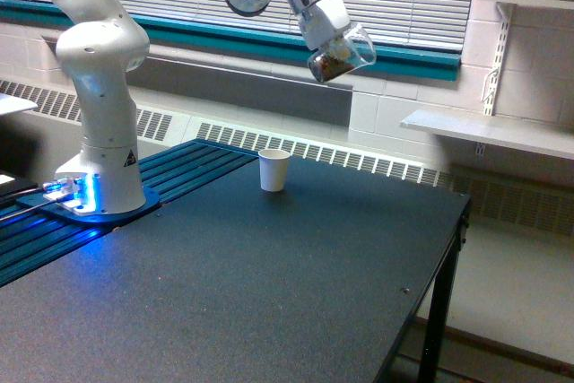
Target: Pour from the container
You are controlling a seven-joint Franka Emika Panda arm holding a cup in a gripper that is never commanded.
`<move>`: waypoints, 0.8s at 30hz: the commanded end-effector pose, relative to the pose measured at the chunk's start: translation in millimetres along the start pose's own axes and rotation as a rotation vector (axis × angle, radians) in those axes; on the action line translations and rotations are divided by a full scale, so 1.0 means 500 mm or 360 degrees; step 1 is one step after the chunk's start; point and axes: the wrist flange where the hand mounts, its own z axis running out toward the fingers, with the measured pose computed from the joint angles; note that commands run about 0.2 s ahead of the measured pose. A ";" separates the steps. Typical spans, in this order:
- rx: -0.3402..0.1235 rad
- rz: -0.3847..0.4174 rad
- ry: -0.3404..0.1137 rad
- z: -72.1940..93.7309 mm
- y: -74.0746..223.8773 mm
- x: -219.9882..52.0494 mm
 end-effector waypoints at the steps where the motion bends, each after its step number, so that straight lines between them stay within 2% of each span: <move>1: 0.0034 -0.0045 -0.0030 -0.011 -0.030 -0.056; 24: 0.0005 -0.0056 -0.0220 0.024 -0.029 -0.194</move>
